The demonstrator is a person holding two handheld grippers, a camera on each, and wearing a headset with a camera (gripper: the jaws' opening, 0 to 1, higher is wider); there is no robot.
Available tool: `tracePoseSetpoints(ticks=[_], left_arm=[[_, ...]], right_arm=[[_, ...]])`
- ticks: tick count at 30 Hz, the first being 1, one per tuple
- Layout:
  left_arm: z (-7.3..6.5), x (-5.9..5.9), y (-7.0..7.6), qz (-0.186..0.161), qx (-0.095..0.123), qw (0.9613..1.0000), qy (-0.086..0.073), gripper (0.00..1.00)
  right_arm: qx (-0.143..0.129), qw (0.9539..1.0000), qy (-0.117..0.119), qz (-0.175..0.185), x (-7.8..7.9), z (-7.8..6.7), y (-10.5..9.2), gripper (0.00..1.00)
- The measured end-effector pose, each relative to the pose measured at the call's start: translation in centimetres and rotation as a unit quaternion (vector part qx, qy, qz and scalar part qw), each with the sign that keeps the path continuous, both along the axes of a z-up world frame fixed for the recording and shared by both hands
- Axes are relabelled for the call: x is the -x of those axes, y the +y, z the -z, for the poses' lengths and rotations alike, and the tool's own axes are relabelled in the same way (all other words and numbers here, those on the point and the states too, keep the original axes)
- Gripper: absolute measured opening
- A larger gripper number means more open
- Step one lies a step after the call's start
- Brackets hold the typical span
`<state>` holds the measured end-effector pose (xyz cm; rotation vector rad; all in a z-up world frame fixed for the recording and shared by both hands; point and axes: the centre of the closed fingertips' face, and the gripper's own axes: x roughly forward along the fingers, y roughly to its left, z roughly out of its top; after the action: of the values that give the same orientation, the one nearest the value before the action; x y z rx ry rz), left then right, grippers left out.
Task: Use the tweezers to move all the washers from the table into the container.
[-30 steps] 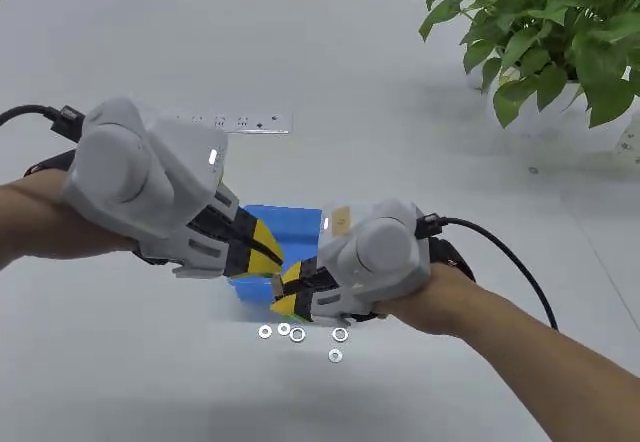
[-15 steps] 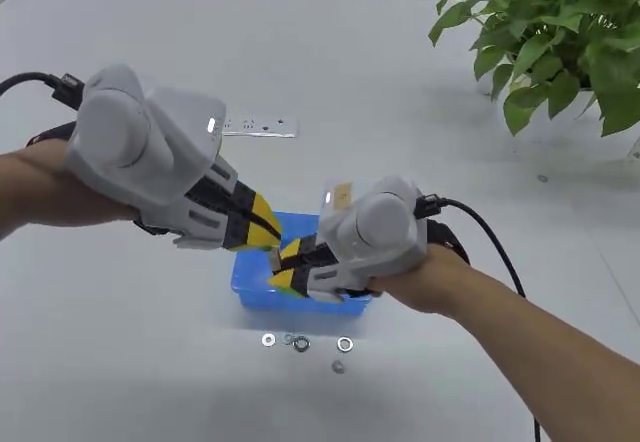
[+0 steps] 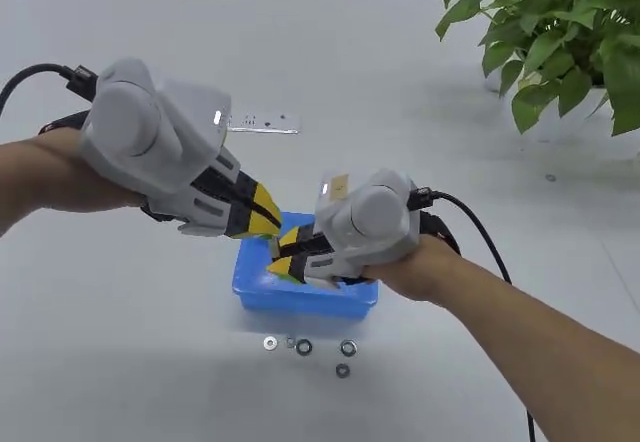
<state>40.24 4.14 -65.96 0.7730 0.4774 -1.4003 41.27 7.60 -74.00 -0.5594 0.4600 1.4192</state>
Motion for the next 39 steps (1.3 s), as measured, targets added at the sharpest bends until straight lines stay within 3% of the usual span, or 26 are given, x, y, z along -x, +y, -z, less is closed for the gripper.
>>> tracePoseSetpoints(ticks=[21, 39], left_arm=[[3.6, -1.7, 0.2, 0.004, -0.013, 0.9996, 0.024, 0.05], [4.4, -2.3, 0.0, 0.004, -0.014, 0.9993, 0.034, 0.05]], right_arm=[[0.023, 0.9993, 0.030, -0.003, -1.4, 3.6, 0.2, 0.10], [0.025, 0.9983, 0.052, 0.012, -1.9, 4.6, 0.0, 0.11]])
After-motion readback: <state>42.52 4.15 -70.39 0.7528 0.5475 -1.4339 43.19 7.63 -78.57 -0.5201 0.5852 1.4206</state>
